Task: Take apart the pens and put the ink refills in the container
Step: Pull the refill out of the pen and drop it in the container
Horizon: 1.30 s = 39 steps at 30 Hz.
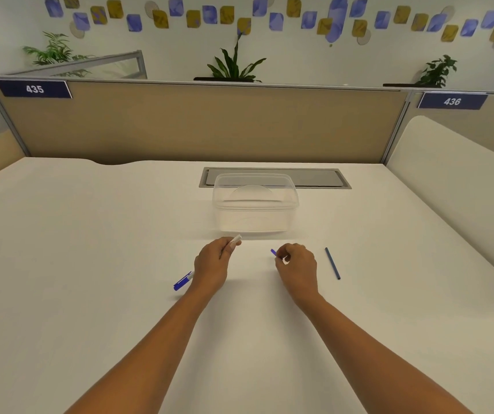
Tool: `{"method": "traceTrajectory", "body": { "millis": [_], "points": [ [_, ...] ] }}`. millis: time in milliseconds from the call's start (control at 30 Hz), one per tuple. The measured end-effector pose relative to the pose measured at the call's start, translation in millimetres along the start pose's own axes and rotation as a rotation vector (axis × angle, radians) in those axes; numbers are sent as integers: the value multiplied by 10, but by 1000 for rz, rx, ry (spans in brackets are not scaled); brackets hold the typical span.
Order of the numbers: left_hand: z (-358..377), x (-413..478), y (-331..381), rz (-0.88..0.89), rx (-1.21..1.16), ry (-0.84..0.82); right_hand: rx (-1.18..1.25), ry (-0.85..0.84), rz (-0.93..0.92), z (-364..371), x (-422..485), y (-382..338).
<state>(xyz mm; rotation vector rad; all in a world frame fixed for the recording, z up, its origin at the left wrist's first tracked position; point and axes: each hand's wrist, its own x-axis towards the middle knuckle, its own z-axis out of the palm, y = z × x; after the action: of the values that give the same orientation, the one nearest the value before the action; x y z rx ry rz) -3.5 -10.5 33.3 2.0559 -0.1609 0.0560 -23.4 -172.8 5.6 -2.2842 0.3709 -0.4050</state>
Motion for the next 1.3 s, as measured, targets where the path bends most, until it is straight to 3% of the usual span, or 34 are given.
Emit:
{"method": "traceTrajectory", "body": {
  "millis": [333, 467, 567, 667, 800, 933, 1000, 1067, 1167, 1233, 1300],
  "points": [
    [13, -15, -8, 13, 66, -27, -76, -124, 21, 63, -68, 144],
    [30, 23, -54, 80, 260, -72, -11, -74, 29, 53, -56, 118],
    [59, 38, -33, 149, 455, -141, 209, -23, 73, 15, -40, -19],
    [76, 43, 10, 143, 495, -170, 535, -200, 156, -17, -30, -179],
    [81, 34, 50, 149, 537, -218, 703, -397, 159, 25, -36, -223],
    [44, 7, 93, 322, 573, -54, 881, -351, 275, 46, -31, -231],
    [29, -4, 75, 444, 469, 116, 992, -286, 375, 37, -15, -243],
    [32, -35, 78, 394, 287, 239, 1106, -245, 459, 25, -4, -245],
    [28, -51, 119, 17, -107, 354, 1224, -277, 518, 22, -30, -271],
    [14, -15, 132, -217, -370, 346, 1238, -320, 522, 39, -56, -297],
    [4, 28, 128, -292, -575, 269, 1234, -359, 515, 52, -73, -315]
  ]
}}
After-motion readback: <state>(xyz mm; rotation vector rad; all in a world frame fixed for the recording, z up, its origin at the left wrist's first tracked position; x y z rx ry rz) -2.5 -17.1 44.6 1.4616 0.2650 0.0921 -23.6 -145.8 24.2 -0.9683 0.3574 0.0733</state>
